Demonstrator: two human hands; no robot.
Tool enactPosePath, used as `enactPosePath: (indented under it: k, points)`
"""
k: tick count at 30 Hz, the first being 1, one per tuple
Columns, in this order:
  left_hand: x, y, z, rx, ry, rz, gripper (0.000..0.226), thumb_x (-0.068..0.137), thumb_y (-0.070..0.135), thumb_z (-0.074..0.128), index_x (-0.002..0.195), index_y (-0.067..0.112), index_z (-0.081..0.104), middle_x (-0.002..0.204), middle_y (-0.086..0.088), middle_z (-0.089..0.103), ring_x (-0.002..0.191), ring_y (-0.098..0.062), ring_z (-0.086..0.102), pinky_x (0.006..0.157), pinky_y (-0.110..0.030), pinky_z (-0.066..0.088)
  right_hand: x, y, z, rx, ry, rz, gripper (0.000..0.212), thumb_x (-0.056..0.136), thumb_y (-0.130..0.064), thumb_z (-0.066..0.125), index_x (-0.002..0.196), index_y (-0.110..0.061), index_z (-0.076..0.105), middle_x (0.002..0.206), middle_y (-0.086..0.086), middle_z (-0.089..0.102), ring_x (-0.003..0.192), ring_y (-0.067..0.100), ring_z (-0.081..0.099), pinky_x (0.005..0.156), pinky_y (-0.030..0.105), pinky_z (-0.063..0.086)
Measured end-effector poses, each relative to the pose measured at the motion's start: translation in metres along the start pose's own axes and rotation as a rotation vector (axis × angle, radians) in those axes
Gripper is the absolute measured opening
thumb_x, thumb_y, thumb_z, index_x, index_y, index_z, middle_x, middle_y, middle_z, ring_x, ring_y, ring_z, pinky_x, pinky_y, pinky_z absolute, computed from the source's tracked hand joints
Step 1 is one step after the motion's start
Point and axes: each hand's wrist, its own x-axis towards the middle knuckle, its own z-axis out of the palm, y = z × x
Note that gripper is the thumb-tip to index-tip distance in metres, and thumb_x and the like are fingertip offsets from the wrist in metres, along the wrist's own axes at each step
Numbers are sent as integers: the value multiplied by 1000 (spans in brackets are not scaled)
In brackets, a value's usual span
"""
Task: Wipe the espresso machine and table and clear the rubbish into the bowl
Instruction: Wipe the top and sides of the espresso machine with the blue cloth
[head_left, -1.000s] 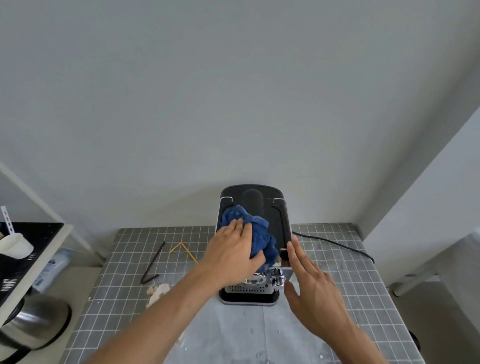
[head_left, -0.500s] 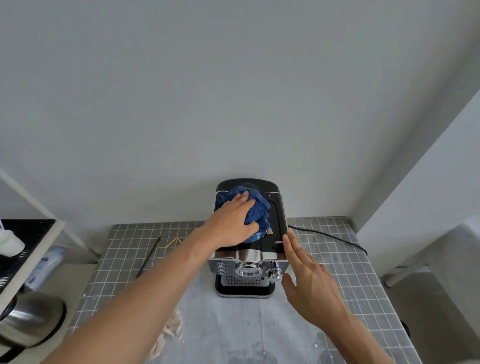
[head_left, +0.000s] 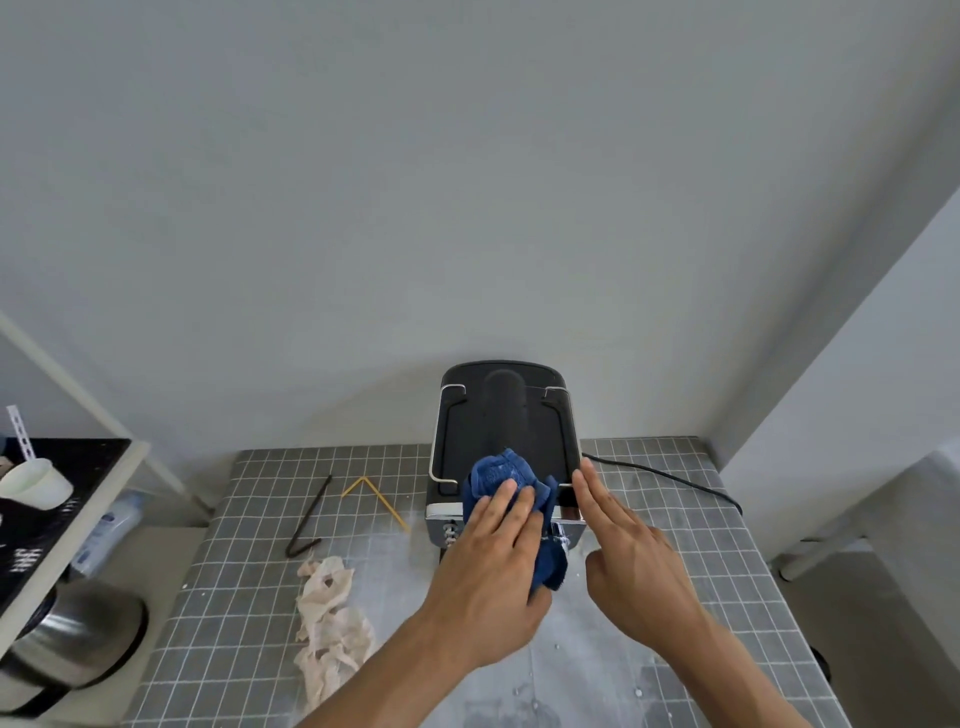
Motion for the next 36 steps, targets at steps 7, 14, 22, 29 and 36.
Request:
enactPosePath:
  k: [7,14,22,29,36]
  points:
    - [-32,-41,7,-91,105,-57,74,94,44,37,161,15,24,168,3,9,156,-10,6,126,-27,10,0,-3,-4,3,-10,27,91,88,-10,44,160,-34,-5,163,-24,-20,151,6,22,111,37,40]
    - [-52,-73,4,-99,130,-76,66,85,35,63,146,13,54,157,1,46,146,-9,36,122,-20,17,0,-6,-3,9,-41,37,90,88,-11,42,159,-34,-8,163,-23,-21,149,9,29,107,40,47]
    - [-16,-39,0,-205,101,-9,72,92,42,41,159,17,33,169,8,17,155,-1,8,125,-27,20,-1,-6,-6,37,-41,37,90,89,-12,44,159,-33,-9,163,-22,-22,144,11,37,101,38,51]
    - [47,-22,-15,-128,-3,-179,74,106,46,35,162,9,6,171,-6,-5,157,-16,-9,127,-32,-1,-1,-5,-6,37,-36,26,91,88,-11,45,160,-33,-7,163,-24,-21,146,11,32,102,37,50]
    - [123,-61,-31,-91,-144,-212,72,106,40,36,163,11,2,171,-8,-10,157,-23,-7,128,-45,6,-2,-4,-6,38,-31,14,90,89,-13,44,159,-33,-8,164,-23,-21,144,11,36,96,36,54]
